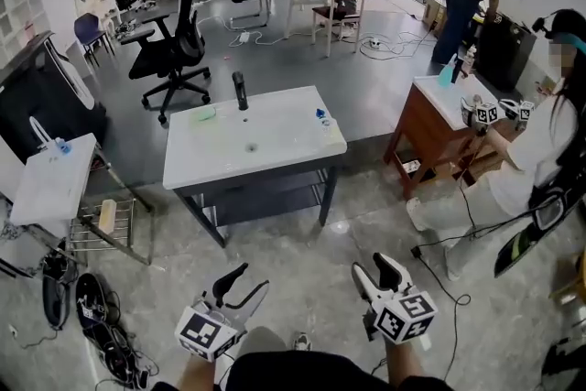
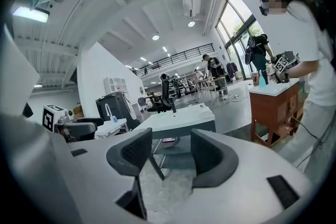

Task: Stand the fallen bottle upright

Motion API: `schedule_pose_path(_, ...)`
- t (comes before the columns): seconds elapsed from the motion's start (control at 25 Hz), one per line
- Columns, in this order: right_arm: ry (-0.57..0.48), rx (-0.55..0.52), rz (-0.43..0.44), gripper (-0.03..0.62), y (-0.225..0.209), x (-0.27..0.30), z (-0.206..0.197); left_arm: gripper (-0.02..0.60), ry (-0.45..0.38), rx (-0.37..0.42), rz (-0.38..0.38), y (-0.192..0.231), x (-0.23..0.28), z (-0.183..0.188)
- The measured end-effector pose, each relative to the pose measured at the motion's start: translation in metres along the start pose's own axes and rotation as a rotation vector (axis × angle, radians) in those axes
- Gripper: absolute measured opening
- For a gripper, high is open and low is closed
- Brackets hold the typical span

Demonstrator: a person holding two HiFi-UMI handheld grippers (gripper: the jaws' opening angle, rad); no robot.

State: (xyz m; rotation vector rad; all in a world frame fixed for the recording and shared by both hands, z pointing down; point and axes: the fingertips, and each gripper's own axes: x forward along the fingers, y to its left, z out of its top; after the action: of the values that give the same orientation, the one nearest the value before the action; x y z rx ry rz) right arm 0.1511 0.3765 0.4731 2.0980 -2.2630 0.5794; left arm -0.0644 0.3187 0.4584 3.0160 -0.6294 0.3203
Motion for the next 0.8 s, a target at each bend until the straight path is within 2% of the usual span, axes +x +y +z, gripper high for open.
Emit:
schedule_pose_path(0.08, 0.011, 0.016, 0.015, 0.218, -0.001, 0.007, -0.002, 0.218, 0.008, -0.011, 0.007, 0.008, 0.003, -0.001)
schedule_pose_path(0.24, 0.036, 0.034, 0.011, 0.215, -0.01, 0.026, -0.005, 0.219, -0.035, -0.022, 0.022, 0.034, 0.016, 0.001)
schedule_pose_path(0.4, 0.058, 0.038, -0.004, 0.215, -0.013, 0.054, -0.005, 0.219, -0.056, -0.024, 0.002, 0.063, 0.034, -0.002)
schedule_pose_path(0.72, 0.04, 0.034, -0.08, 0.213, -0.02, 0.155, 0.037, 0.219, -0.072, -0.017, -0.066, 0.171, 0.08, 0.015)
schedule_pose_path(0.8, 0.032, 0.032, -0.1, 0.213, -0.021, 0.183, 0.05, 0.219, -0.045, -0.003, -0.091, 0.197, 0.091, 0.021)
